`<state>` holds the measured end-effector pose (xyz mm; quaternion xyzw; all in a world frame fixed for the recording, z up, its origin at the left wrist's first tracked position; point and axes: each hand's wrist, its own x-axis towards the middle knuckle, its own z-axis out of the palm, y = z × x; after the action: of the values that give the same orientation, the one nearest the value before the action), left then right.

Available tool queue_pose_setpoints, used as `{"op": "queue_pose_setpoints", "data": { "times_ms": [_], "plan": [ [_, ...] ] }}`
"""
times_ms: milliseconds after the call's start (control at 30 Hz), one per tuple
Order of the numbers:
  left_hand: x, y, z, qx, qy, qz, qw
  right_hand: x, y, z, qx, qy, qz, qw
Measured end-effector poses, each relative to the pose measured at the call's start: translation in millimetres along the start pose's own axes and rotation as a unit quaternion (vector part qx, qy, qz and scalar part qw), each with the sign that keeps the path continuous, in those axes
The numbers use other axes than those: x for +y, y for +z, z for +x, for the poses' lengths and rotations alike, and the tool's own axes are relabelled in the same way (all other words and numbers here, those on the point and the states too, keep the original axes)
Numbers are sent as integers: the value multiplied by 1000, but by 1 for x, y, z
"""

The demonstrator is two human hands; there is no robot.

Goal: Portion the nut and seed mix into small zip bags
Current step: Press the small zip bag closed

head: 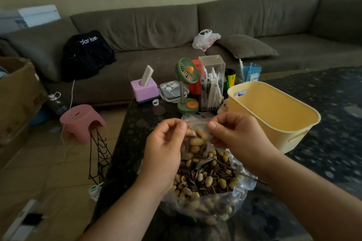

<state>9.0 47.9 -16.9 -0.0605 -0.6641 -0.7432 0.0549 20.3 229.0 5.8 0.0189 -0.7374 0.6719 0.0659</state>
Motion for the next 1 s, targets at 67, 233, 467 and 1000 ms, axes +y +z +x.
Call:
{"op": "queue_pose_setpoints", "data": {
  "times_ms": [67,233,467,1000],
  "plan": [
    [0,1,1,18,-14,-15,1000,2,-2,1,-7,15,10,1000],
    [-4,0,4,18,-24,-10,1000,3,-3,0,-12,14,-4,1000],
    [-3,-2,3,-6,-49,-11,999,-1,-8,0,2,-26,-47,999],
    [-7,-5,4,19,16,154,988,6,-14,-1,-27,-95,-160,982]
  ]
}}
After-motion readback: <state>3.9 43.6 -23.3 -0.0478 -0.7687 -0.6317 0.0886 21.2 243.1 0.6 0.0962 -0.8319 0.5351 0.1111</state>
